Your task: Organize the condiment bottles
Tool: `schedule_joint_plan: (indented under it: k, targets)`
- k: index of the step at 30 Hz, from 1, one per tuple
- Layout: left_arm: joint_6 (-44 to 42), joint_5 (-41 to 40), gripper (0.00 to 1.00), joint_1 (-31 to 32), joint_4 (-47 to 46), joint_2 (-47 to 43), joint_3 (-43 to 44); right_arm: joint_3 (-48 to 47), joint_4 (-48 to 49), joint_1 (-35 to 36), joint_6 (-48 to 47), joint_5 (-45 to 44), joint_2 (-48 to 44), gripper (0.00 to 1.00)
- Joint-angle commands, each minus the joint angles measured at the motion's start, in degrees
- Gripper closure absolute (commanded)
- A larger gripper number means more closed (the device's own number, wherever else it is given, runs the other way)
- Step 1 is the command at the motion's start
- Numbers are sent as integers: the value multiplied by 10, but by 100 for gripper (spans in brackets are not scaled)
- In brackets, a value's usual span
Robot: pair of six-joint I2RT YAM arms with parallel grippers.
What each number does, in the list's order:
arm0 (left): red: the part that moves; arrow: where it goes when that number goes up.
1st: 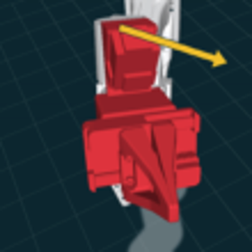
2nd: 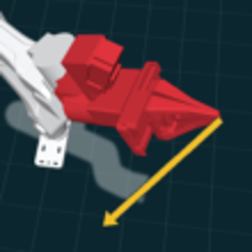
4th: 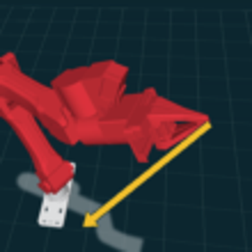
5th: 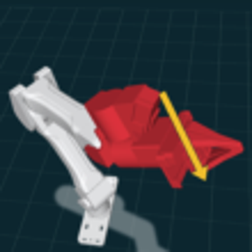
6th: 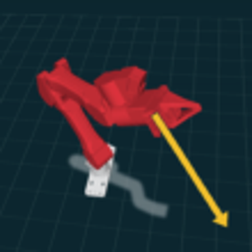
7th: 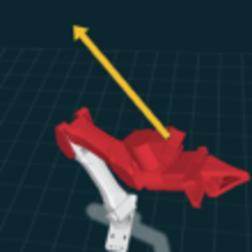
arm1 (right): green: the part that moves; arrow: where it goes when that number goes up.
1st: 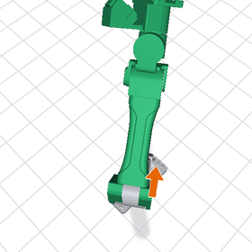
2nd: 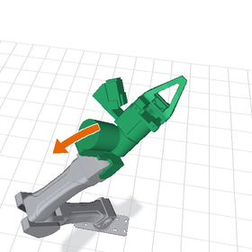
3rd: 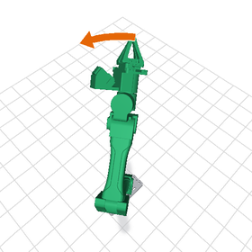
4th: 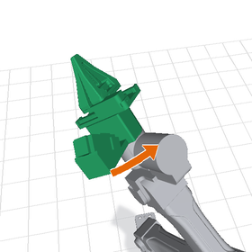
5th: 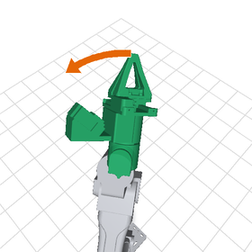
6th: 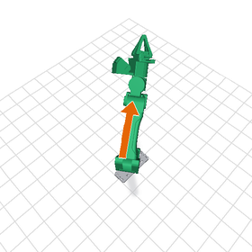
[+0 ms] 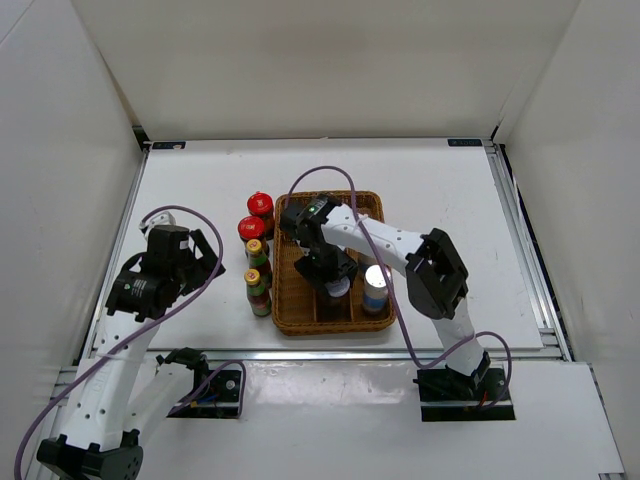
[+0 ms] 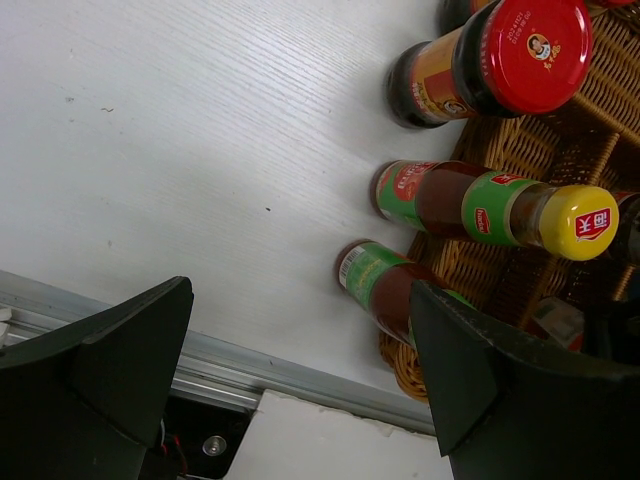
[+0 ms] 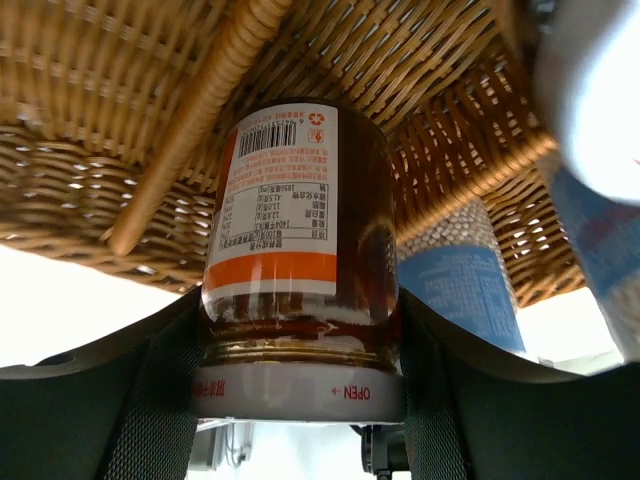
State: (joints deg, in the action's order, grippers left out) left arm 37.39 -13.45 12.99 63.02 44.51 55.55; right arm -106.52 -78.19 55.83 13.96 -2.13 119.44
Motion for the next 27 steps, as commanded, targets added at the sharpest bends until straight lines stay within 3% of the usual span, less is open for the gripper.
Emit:
schedule_joint_plan:
  k: [1,4,7,8,11,15,17,20,24,27]
  targets:
    - [4,6,0,3,5,-7,-3,11,-62,3,1,-4,-5,100]
    - [4,6,0,3,5,-7,-3,22,-57,3,6,-4,-11,97]
    - [4,6,0,3,5,-2,-3,28,-50,3,1,2,3,73]
    - [4,6,0,3,5,-2,-3,28,-50,3,-4,-3,3,56]
    - [4,6,0,3,5,-2,-3,33,-39,3,-4,-3,14,45]
    - [4,6,0,3,5,-2,-3,33,-39,3,2,-14,14,11]
    - [4,6,0,3,5,-2,-3,27,-44,3,8,-26,2,1]
    - [4,13,0,3,5,-14,-8,-14,-65,3,19,-33,-15,0]
    - [-6,-35,0,3,-9,-63,8,-129,-108,3,43,-45,-49,0]
    - [-103,-19,0,3,-55,-92,27,-246,-108,3,56,-31,-82,0]
